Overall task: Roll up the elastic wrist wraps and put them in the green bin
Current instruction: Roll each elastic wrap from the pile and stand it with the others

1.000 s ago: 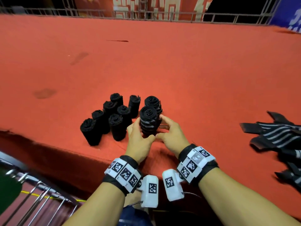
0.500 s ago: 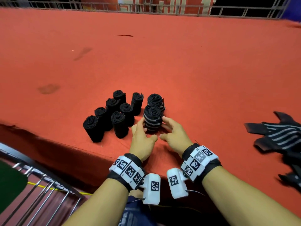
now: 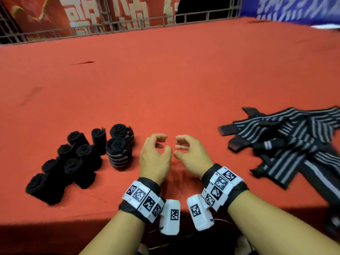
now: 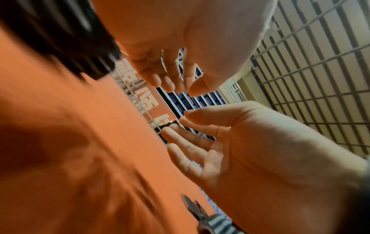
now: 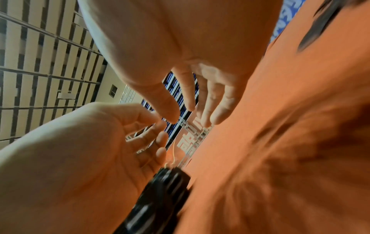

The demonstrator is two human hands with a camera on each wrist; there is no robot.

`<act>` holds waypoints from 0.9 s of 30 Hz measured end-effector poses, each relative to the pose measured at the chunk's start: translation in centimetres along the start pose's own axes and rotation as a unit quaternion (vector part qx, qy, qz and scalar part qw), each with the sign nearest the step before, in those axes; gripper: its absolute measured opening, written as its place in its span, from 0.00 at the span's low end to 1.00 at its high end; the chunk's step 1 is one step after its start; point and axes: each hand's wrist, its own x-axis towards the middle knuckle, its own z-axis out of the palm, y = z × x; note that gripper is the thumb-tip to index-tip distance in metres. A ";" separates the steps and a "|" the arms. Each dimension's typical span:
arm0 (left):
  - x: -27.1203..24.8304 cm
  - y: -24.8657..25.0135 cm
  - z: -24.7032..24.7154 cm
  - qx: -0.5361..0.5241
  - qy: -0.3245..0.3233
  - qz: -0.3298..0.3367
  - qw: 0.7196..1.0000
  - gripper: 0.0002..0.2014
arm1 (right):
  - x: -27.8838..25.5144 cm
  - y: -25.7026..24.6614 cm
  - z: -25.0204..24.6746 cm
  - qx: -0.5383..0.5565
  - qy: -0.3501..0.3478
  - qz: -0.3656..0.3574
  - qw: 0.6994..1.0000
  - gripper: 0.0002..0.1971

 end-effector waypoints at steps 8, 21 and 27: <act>0.1 8.0 13.4 0.006 -0.210 0.066 0.976 0.12 | -2.2 2.1 -13.6 -0.109 0.154 0.023 0.982 0.18; -2.5 13.0 24.6 0.051 -0.364 0.109 0.924 0.13 | -3.8 8.5 -23.9 -0.184 0.359 0.157 0.901 0.20; -2.9 12.8 27.1 0.110 -0.404 0.117 0.901 0.20 | -3.5 10.3 -25.7 -0.172 0.366 0.249 0.880 0.23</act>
